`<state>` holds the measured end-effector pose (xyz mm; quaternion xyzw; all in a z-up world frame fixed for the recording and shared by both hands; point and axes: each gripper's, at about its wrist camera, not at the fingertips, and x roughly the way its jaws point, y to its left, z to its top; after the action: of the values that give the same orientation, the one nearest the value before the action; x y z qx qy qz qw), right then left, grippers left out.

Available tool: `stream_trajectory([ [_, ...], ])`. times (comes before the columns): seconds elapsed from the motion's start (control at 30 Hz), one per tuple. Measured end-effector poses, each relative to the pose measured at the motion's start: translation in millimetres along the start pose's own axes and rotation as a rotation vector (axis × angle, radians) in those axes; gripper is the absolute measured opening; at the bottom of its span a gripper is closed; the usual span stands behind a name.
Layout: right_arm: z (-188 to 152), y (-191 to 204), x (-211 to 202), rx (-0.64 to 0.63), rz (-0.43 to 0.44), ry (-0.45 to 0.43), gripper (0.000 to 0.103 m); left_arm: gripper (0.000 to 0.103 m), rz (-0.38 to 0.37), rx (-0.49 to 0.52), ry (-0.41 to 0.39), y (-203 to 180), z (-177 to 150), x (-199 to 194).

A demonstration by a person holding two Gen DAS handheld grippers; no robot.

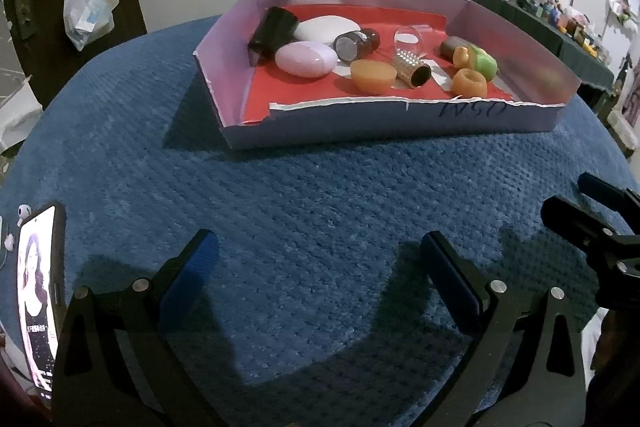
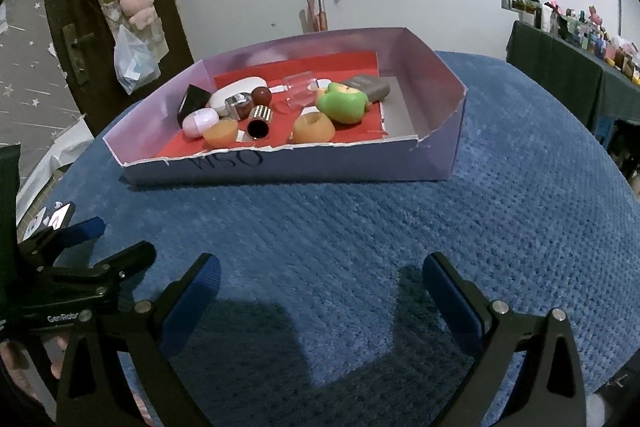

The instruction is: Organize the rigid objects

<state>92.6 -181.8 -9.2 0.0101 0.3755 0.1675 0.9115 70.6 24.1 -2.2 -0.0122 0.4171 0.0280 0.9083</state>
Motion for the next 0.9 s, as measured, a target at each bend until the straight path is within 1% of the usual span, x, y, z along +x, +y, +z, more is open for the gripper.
stream_trajectory([
  [0.13,-1,0,4,-0.002,-0.013,0.001,0.103,0.103,0.0,0.009,-0.006,-2,1,0],
  [0.23,0,2,6,-0.012,-0.038,-0.01,0.103,0.103,0.003,0.013,-0.006,-3,2,3],
  [0.57,-1,1,12,-0.02,-0.063,-0.002,0.103,0.103,-0.002,-0.005,-0.01,-3,2,3],
  [0.9,-3,5,15,-0.043,-0.087,-0.003,0.103,0.103,-0.009,-0.001,-0.003,-2,2,4],
])
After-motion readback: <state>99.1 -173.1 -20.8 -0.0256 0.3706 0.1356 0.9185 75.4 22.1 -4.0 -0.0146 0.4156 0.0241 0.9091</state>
